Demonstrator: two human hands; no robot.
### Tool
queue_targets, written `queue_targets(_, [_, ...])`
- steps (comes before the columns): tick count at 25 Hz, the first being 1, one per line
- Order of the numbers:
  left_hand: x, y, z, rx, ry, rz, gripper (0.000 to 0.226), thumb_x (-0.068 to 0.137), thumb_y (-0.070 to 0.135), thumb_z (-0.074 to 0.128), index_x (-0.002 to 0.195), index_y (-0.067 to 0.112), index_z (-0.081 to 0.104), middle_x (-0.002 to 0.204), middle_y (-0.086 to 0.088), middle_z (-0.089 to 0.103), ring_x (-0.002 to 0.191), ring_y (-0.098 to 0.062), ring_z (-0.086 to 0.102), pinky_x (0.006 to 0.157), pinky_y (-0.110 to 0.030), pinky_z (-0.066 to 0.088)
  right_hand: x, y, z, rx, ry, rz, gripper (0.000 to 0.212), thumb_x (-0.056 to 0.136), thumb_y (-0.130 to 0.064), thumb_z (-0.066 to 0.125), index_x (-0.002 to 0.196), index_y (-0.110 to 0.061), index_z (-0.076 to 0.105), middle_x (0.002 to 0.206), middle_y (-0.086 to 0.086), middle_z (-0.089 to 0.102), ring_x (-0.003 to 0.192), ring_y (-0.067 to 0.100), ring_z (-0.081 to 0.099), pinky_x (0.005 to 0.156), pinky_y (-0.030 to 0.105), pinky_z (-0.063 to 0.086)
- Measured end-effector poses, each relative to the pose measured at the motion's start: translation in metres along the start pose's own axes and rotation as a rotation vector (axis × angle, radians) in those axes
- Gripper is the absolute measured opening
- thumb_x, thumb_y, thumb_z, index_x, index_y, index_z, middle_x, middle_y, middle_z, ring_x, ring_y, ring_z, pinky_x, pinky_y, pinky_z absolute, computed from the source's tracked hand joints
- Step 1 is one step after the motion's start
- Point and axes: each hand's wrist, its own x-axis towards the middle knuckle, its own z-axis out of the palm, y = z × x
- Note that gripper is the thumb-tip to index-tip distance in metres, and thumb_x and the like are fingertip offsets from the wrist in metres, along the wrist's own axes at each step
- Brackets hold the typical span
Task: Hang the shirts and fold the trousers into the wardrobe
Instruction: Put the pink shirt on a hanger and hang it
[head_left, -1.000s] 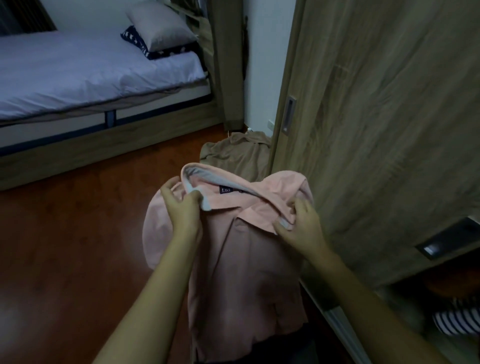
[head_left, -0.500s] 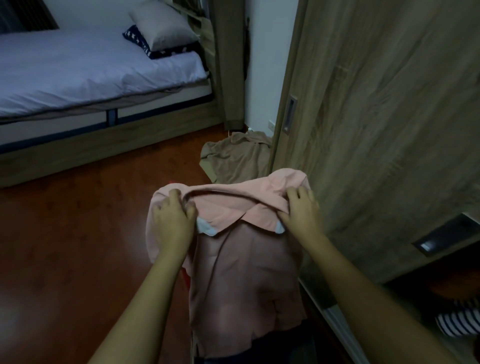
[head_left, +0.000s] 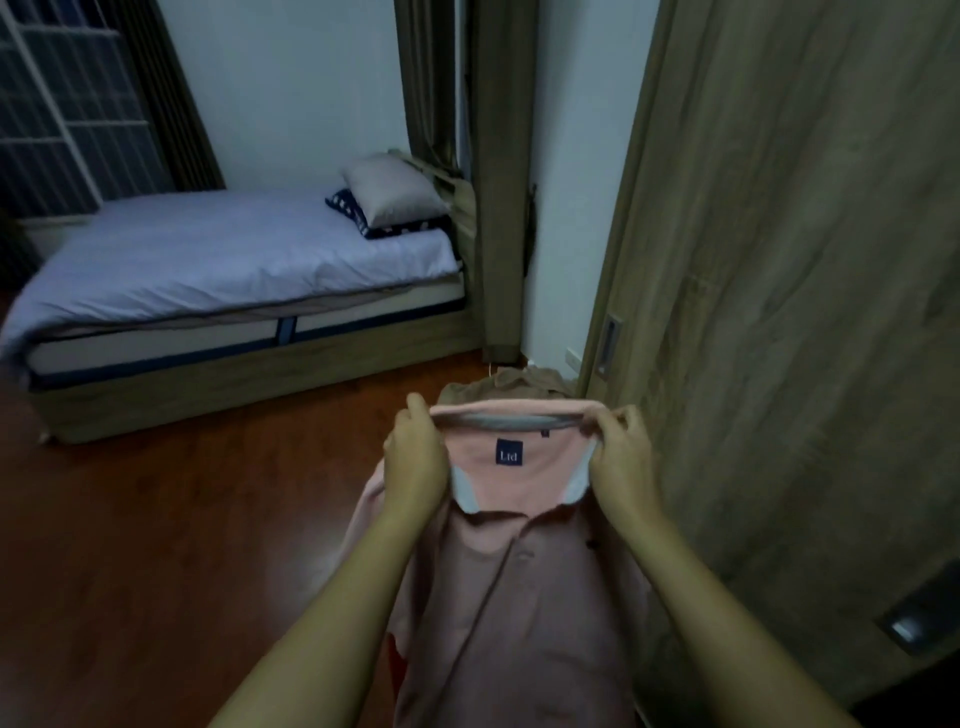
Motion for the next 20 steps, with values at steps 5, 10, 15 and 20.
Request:
queue_targets(5, [0.011, 0.006, -0.033, 0.105, 0.114, 0.181, 0.016, 0.091, 0.003, 0.045, 0.106, 0.003, 0.051, 0.105, -0.018, 0.058, 0.093, -0.034, 0.053, 0.070, -0.033, 0.033, 0.007, -0.020, -0.029, -0.283, -0.050, -0.065, 0.021, 0.078, -0.003, 0.060, 0.098, -0.006, 0.069, 0.098, 0.017, 0.057, 0.087, 0.037, 0.060, 0.072, 0.037, 0.047])
queue_targets(10, [-0.028, 0.022, -0.055, 0.158, 0.079, 0.243, 0.016, 0.093, 0.015, 0.048, 0.108, 0.011, 0.055, 0.110, -0.007, 0.057, 0.099, -0.022, 0.056, 0.075, -0.025, 0.040, -0.008, -0.028, -0.074, -0.439, -0.008, -0.150, 0.017, 0.044, 0.007, 0.078, 0.049, -0.002, 0.065, 0.067, 0.016, 0.060, 0.049, 0.037, 0.057, 0.044, 0.035, 0.049])
queue_targets(15, [-0.071, 0.058, -0.103, 0.023, 0.196, 0.368, 0.013, 0.078, 0.002, 0.066, 0.085, 0.008, 0.057, 0.083, -0.012, 0.060, 0.073, -0.031, 0.062, 0.059, -0.034, 0.047, -0.035, -0.037, -0.124, -0.156, 0.099, -0.158, 0.024, 0.060, -0.002, 0.045, 0.059, -0.005, 0.069, 0.066, 0.015, 0.066, 0.057, 0.033, 0.064, 0.050, 0.034, 0.049])
queue_targets(20, [-0.092, 0.116, -0.174, -0.058, 0.287, 0.560, 0.008, 0.082, 0.001, 0.061, 0.090, -0.002, 0.061, 0.088, -0.022, 0.060, 0.077, -0.036, 0.059, 0.063, -0.038, 0.045, -0.038, -0.085, -0.222, -0.106, 0.259, -0.194, 0.011, 0.066, 0.002, 0.060, 0.074, 0.001, 0.067, 0.079, 0.021, 0.064, 0.074, 0.037, 0.063, 0.067, 0.039, 0.050])
